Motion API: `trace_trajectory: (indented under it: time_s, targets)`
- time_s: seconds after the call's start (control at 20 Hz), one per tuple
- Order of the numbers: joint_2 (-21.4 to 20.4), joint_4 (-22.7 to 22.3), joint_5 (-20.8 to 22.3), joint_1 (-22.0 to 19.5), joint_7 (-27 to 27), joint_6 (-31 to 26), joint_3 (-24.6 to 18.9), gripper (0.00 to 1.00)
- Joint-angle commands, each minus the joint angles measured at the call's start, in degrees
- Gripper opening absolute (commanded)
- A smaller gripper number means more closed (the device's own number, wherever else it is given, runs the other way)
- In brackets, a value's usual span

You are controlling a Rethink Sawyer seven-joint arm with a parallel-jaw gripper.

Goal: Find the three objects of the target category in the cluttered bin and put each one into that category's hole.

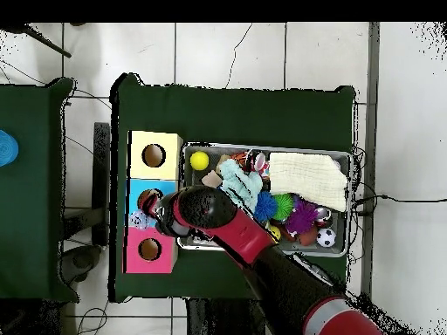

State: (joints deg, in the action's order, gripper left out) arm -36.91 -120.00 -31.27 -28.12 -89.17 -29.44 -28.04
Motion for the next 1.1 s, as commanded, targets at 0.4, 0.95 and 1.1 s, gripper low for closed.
trace_trajectory:
  time_s: [0.4, 0.95, 1.1]
  targets:
    - [2.6, 9.8, 3.7, -1.6, -5.4, -2.9, 1.7, 0.0]
    - [2.7, 9.3, 4.2, -2.2, -5.7, -2.2, 0.9, 0.0]
    - [2.6, 9.0, 4.4, -2.4, -5.4, -2.0, 0.6, 0.0]
